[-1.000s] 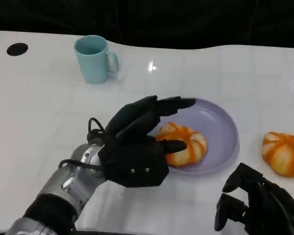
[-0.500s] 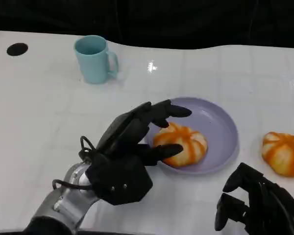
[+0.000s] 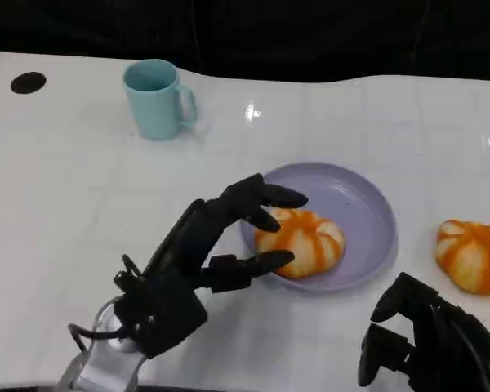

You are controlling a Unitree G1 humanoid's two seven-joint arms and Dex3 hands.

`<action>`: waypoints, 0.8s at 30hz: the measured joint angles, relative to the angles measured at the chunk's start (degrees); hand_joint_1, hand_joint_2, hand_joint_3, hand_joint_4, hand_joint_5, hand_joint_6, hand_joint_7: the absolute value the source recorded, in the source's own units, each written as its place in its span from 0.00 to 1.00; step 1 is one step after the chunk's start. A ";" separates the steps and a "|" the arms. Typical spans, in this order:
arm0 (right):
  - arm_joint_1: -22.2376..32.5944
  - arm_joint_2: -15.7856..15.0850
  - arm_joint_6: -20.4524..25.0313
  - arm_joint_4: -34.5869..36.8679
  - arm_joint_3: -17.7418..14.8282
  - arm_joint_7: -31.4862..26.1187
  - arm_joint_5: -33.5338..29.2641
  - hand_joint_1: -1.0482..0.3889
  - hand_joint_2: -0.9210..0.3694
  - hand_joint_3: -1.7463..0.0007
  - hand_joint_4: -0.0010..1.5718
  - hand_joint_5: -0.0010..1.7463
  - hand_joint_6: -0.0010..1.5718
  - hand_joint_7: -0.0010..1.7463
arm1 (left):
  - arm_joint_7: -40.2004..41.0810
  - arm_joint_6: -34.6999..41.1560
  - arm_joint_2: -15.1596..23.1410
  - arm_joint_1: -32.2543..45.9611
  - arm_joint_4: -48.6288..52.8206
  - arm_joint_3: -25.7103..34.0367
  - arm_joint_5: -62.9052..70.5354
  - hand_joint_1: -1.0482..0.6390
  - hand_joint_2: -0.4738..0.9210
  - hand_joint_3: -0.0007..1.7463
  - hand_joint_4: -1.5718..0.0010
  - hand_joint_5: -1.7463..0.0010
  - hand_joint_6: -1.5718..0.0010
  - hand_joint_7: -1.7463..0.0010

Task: Grasp the bread from the table and place it into the plate.

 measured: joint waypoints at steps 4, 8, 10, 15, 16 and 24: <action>-0.01 -0.01 0.01 0.00 -0.06 0.00 0.00 0.35 0.00 0.72 0.48 1.00 0.29 1.00 | -1.81 -0.01 0.03 1.93 -1.17 1.02 -1.55 0.37 1.00 0.15 0.77 0.21 0.70 0.52; -0.05 -0.02 0.01 0.00 -0.03 0.01 -0.06 0.35 0.00 0.71 0.49 1.00 0.30 1.00 | -3.58 -0.23 -0.01 3.52 -2.58 1.85 -3.59 0.38 1.00 0.15 0.76 0.19 0.70 0.51; -0.07 -0.03 -0.01 0.00 -0.02 0.08 -0.07 0.36 0.00 0.71 0.49 1.00 0.30 1.00 | -4.77 -0.23 -0.16 4.33 -3.42 2.42 -5.19 0.38 1.00 0.15 0.75 0.19 0.68 0.50; -0.05 -0.05 -0.03 -0.01 -0.02 0.29 -0.08 0.35 0.00 0.72 0.49 1.00 0.31 1.00 | -7.75 1.51 -0.81 8.46 -8.22 3.14 -9.68 0.36 1.00 0.16 0.73 0.18 0.68 0.49; -0.03 -0.05 -0.03 -0.01 -0.03 0.29 -0.09 0.36 0.00 0.71 0.49 1.00 0.30 1.00 | -8.24 1.94 -0.84 9.08 -8.82 3.24 -10.28 0.36 1.00 0.15 0.73 0.17 0.67 0.49; 0.10 -0.07 0.04 -0.26 -0.04 0.26 -0.06 0.35 0.00 0.71 0.48 1.00 0.30 1.00 | -11.67 7.60 -1.79 15.79 -17.01 3.90 -17.03 0.29 1.00 0.18 0.66 0.12 0.63 0.49</action>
